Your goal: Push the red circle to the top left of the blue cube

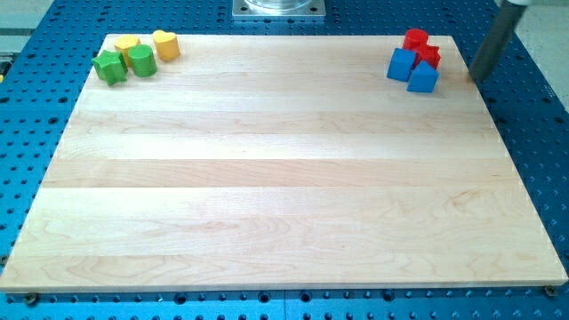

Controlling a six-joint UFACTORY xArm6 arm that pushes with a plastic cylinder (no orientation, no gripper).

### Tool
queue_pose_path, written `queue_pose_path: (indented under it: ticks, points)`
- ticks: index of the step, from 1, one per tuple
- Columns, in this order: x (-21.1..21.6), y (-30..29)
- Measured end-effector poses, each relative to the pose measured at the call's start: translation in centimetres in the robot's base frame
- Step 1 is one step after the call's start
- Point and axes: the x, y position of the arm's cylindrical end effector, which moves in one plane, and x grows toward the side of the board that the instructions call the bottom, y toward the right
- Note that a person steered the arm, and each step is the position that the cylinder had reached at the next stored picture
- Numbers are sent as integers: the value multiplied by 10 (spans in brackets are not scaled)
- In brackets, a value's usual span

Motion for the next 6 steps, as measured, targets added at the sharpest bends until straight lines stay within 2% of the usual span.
queue_pose_path:
  ticks: [1,2,3,4,5,6]
  points:
    - [-42,-34]
    - [-65,-50]
    - [-34,-101]
    - [-67,-83]
    - [-57,-72]
    - [-63,-145]
